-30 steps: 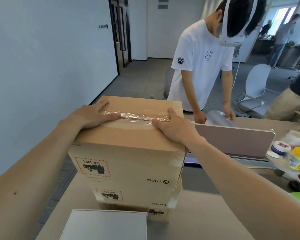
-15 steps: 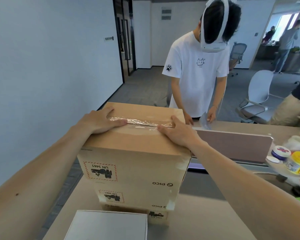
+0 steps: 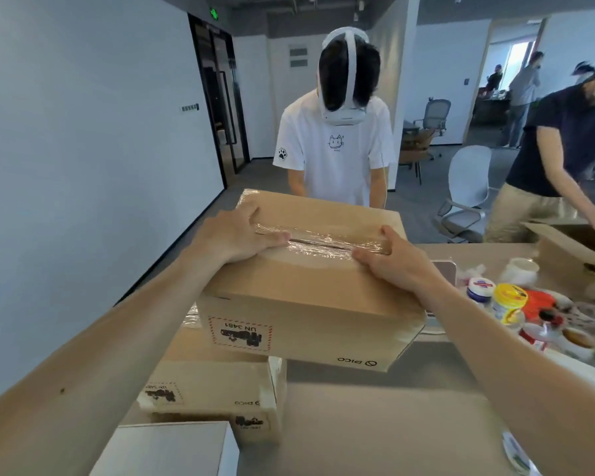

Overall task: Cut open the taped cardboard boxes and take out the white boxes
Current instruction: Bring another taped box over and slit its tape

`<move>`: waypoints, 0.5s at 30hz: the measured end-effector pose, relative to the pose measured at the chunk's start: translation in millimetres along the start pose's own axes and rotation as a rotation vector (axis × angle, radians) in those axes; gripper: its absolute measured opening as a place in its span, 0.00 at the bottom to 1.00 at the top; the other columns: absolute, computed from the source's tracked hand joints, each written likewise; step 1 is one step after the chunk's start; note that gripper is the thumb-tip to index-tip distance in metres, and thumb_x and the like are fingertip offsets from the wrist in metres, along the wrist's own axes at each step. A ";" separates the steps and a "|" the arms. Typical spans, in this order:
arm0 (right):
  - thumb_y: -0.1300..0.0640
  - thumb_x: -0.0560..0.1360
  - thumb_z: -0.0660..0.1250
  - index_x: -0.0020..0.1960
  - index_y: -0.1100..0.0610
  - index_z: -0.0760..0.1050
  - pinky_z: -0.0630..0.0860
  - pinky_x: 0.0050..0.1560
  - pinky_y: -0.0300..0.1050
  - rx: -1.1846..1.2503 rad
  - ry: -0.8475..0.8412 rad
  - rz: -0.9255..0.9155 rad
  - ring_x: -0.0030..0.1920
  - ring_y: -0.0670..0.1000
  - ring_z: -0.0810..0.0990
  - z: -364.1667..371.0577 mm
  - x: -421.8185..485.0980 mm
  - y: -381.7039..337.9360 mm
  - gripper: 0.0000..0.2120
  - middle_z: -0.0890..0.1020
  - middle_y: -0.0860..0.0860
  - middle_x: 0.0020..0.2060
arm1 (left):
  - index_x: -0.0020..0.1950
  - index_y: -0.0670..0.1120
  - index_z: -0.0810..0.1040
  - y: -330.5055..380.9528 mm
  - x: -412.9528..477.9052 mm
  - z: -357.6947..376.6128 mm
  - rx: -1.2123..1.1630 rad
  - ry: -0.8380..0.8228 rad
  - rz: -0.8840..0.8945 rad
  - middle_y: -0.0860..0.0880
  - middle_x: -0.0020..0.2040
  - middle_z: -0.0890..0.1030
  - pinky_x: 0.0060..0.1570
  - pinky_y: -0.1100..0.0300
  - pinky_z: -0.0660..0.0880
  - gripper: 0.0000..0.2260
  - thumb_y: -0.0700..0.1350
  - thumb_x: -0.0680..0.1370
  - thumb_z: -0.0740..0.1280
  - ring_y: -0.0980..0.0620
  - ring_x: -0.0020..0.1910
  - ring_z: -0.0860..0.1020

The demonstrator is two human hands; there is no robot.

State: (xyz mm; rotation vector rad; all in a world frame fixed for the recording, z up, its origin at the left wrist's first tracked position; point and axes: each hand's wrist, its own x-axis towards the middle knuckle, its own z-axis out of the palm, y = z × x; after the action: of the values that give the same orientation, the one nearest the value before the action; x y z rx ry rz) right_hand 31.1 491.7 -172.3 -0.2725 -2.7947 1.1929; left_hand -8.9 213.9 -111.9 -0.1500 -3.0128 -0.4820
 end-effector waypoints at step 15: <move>0.29 0.67 0.68 0.79 0.42 0.51 0.65 0.69 0.54 -0.058 -0.086 0.187 0.71 0.59 0.68 -48.9 -60.4 234.0 0.48 0.70 0.54 0.73 | 0.79 0.58 0.56 126.6 -86.9 210.7 -0.045 -0.136 -0.057 0.49 0.68 0.77 0.61 0.49 0.74 0.46 0.80 0.67 0.58 0.44 0.65 0.76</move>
State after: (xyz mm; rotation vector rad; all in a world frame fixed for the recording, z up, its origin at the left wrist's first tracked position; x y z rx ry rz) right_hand 127.7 673.1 -308.5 -0.5093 -2.9367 1.1877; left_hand 76.5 392.7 -281.3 -0.1041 -3.1474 -0.5680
